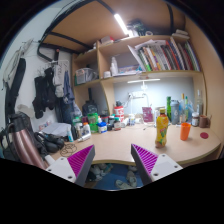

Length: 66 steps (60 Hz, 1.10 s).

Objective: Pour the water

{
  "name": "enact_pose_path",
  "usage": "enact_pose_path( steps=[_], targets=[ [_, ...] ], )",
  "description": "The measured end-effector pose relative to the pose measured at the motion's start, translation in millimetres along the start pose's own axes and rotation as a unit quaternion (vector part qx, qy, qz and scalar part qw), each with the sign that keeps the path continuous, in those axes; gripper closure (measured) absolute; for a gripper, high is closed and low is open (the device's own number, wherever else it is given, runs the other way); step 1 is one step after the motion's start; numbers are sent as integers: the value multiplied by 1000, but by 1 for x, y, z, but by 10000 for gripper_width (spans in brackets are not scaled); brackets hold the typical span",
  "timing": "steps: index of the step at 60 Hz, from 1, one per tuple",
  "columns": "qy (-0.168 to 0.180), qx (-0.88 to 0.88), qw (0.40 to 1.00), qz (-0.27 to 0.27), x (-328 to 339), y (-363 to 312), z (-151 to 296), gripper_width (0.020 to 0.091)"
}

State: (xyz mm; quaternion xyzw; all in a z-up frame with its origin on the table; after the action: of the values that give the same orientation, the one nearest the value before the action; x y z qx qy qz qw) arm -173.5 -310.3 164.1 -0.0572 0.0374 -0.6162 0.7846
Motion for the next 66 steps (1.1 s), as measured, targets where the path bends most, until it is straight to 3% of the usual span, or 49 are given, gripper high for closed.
enact_pose_path(
  steps=[19, 36, 48, 52, 63, 65, 66],
  targets=[
    [31, 40, 998, -44, -13, 69, -5, 303],
    [47, 98, 986, -123, -85, 182, -14, 305],
    [30, 104, 980, -165, -148, 245, -25, 307],
    [10, 109, 980, -164, -169, 257, -36, 306],
    [0, 104, 980, -172, -213, 281, -42, 306],
    [-3, 103, 980, -169, -220, 285, -43, 317],
    [-5, 102, 980, -170, -223, 285, -43, 386]
  ],
)
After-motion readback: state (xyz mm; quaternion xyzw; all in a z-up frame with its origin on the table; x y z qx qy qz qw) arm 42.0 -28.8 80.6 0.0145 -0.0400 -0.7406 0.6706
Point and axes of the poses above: the point between the fingertips, and its own axes, seen from behind it with the camera up: y to the right, z up, x backward, against the way the camera looks, the point moved 1 cm from there along x, backward, against the way the camera looks, and after that the axes turned 8 degrees about y, right-handed, at the moved point
